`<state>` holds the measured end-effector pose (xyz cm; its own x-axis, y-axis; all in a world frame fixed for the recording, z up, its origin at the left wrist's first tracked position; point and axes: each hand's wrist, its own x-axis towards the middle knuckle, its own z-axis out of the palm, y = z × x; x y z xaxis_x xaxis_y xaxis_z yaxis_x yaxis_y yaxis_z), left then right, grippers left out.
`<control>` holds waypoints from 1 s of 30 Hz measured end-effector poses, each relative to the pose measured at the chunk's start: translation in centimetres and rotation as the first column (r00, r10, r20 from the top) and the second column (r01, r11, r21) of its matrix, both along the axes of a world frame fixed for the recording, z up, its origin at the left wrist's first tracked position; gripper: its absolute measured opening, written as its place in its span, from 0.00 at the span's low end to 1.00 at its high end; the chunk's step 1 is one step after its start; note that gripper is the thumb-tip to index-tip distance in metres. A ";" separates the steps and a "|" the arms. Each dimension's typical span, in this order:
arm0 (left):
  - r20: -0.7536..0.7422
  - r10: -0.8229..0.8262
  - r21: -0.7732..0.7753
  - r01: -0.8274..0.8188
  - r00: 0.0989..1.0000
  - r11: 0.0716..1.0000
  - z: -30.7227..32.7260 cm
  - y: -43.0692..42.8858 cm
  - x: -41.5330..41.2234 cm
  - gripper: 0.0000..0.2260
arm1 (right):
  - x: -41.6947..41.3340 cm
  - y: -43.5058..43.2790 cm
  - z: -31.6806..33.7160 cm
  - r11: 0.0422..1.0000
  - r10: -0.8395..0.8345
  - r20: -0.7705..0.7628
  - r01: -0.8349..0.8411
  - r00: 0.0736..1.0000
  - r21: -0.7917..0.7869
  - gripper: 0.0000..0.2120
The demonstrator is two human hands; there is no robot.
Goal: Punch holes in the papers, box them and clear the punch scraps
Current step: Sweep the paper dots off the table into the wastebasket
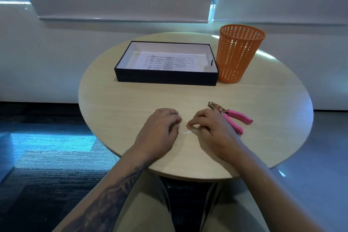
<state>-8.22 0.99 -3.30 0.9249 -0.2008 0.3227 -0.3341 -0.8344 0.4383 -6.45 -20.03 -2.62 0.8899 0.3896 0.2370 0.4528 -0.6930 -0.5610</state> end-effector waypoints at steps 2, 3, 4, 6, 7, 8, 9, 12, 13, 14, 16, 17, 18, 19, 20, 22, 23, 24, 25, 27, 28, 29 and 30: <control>0.006 0.001 -0.002 -0.001 1.000 1.000 0.0 0.0 0.0 0.11 | -0.1 0.1 0.2 0.993 -0.052 -0.033 0.055 0.998 0.107 0.16; 0.006 0.004 -0.002 -0.004 1.000 1.000 0.0 0.0 -0.1 0.11 | -0.1 0.2 0.3 0.990 -0.072 -0.037 0.076 0.997 0.119 0.15; 0.003 0.007 -0.001 -0.007 1.000 1.000 0.0 0.0 -0.1 0.11 | -0.1 0.2 0.3 0.991 -0.083 -0.033 0.086 0.996 0.108 0.13; -0.007 0.011 0.000 -0.011 1.000 1.000 0.0 0.0 -0.1 0.12 | -0.1 0.2 0.1 0.997 -0.059 -0.019 0.060 0.998 0.049 0.13; -0.015 0.016 -0.001 -0.016 1.000 1.000 0.1 0.0 -0.2 0.13 | -0.1 0.1 0.1 0.999 -0.034 -0.013 0.034 0.999 0.016 0.14; -0.024 0.020 -0.003 -0.020 1.000 1.000 0.1 0.0 -0.2 0.14 | 0.0 0.0 0.0 1.000 -0.014 -0.014 0.013 1.000 -0.004 0.14; -0.031 0.025 -0.003 -0.025 0.999 1.000 0.2 -0.1 -0.2 0.15 | 0.0 0.0 -0.1 1.000 -0.005 -0.020 0.006 1.000 0.002 0.15; -0.036 0.038 0.004 -0.037 0.999 0.999 0.2 -0.3 -0.2 0.17 | 0.1 -0.3 -0.1 0.990 -0.063 -0.039 0.068 0.997 0.125 0.15; -0.034 0.041 0.005 -0.041 0.999 0.999 0.2 -0.3 -0.2 0.17 | 0.0 -0.3 0.0 0.987 -0.074 -0.042 0.079 0.996 0.140 0.14; -0.032 0.042 0.003 -0.042 0.999 0.999 0.1 -0.2 -0.2 0.17 | 0.0 -0.3 0.0 0.989 -0.067 -0.042 0.071 0.997 0.127 0.14; -0.024 0.042 -0.003 -0.042 0.999 0.999 -0.1 -0.3 0.0 0.16 | 0.0 -0.2 0.1 0.998 -0.018 -0.035 0.020 0.999 0.064 0.14; -0.020 0.046 -0.003 -0.046 0.999 0.999 -0.1 -0.4 0.1 0.15 | 0.0 -0.2 0.1 0.999 0.006 -0.029 -0.005 1.000 0.035 0.13; -0.015 0.054 0.003 -0.054 0.998 0.999 -0.1 -0.5 0.2 0.15 | 0.0 -0.2 0.2 1.000 0.022 -0.025 -0.021 0.999 0.023 0.13; -0.008 0.065 0.011 -0.065 0.998 0.998 0.0 -0.7 0.3 0.14 | 0.1 -0.1 0.2 0.999 0.024 -0.028 -0.023 0.999 0.036 0.13; 0.000 0.075 0.017 -0.075 0.997 0.997 0.0 -0.9 0.3 0.13 | 0.0 -0.1 0.2 0.997 0.014 -0.036 -0.011 0.999 0.072 0.14; 0.006 0.082 0.011 -0.082 0.997 0.997 -0.1 -1.0 0.4 0.11 | 0.2 -0.2 0.0 0.988 -0.022 -0.048 0.029 0.999 0.153 0.14; 0.002 0.079 -0.003 -0.079 0.997 0.997 -0.2 -0.9 0.4 0.11 | 0.3 -0.2 -0.1 0.984 -0.037 -0.047 0.045 0.998 0.171 0.14; -0.005 0.073 -0.022 -0.074 0.997 0.997 -0.2 -0.8 0.4 0.10 | 0.3 -0.2 -0.1 0.984 -0.044 -0.043 0.051 0.998 0.171 0.14; -0.011 0.067 -0.042 -0.067 0.998 0.997 -0.2 -0.7 0.4 0.09 | 0.3 -0.2 -0.2 0.987 -0.045 -0.037 0.050 0.998 0.155 0.14; -0.023 0.056 -0.075 -0.058 0.998 0.995 -0.1 -0.4 0.5 0.08 | 0.2 -0.2 -0.1 0.995 -0.020 -0.012 0.021 1.000 0.102 0.13; -0.030 0.049 -0.088 -0.051 0.998 0.995 0.1 -0.2 0.6 0.08 | 0.2 -0.1 0.0 0.998 0.001 0.002 -0.001 1.000 0.064 0.14; -0.040 0.040 -0.097 -0.043 0.998 0.994 0.2 -0.1 0.8 0.08 | 0.1 0.0 -0.1 1.000 0.024 0.020 -0.025 1.000 0.013 0.15; -0.047 0.028 -0.099 -0.033 0.998 0.995 0.4 0.2 1.1 0.08 | 0.2 0.1 -0.1 0.998 0.045 0.041 -0.043 0.998 -0.047 0.15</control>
<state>-7.15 1.15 -2.94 0.9443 -0.1413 0.2972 -0.2871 -0.7953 0.5340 -6.30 -19.95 -2.74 0.8613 0.4395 0.2549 0.5060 -0.6964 -0.5089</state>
